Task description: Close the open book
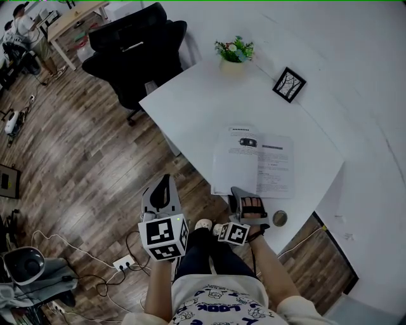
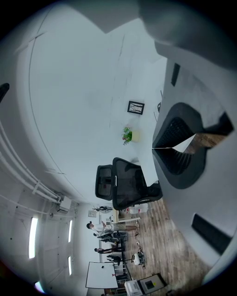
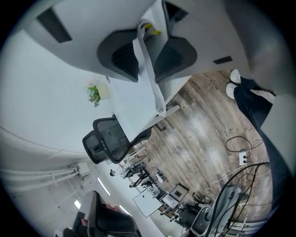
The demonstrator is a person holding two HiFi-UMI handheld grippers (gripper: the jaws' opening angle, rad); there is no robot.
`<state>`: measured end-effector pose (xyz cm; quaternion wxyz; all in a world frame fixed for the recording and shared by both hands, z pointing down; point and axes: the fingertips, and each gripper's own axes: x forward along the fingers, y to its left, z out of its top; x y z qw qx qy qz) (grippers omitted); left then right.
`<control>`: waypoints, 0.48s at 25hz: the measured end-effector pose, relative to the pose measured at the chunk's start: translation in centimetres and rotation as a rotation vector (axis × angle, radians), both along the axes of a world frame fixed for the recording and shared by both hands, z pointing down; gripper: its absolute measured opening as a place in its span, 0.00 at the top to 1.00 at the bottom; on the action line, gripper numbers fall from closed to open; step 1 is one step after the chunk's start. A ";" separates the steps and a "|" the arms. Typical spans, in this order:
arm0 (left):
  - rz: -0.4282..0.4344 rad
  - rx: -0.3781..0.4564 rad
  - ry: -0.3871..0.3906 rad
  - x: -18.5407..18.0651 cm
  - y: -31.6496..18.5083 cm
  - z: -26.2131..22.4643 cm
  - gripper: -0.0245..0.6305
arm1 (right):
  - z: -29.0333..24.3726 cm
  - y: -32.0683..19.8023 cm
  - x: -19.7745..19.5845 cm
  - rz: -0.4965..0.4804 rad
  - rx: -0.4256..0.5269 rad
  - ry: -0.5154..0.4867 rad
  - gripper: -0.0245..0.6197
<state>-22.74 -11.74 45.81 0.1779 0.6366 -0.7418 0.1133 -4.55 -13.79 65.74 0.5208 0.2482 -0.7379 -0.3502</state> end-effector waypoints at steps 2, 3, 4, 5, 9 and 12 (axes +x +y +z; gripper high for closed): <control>-0.001 0.003 0.000 0.0 0.0 -0.1 0.93 | -0.3 0.0 -0.1 0.026 -0.028 -0.038 0.79; -0.001 0.004 0.000 0.0 0.0 -0.2 0.93 | -0.5 -0.1 -0.1 0.042 -0.045 -0.063 0.80; 0.000 0.006 0.000 0.0 -0.1 -0.3 0.93 | -0.7 -0.1 -0.2 0.060 -0.063 -0.093 0.81; 0.001 0.008 0.000 0.0 -0.2 -0.3 0.93 | -1.0 -0.1 -0.3 0.078 -0.082 -0.123 0.82; 0.006 0.018 0.006 0.3 -0.3 -0.6 0.93 | -2.1 -0.3 -0.1 0.142 -0.150 -0.237 0.84; 0.014 0.023 0.009 0.6 -0.5 -0.8 0.93 | -3.1 -0.4 0.2 0.180 -0.170 -0.301 0.85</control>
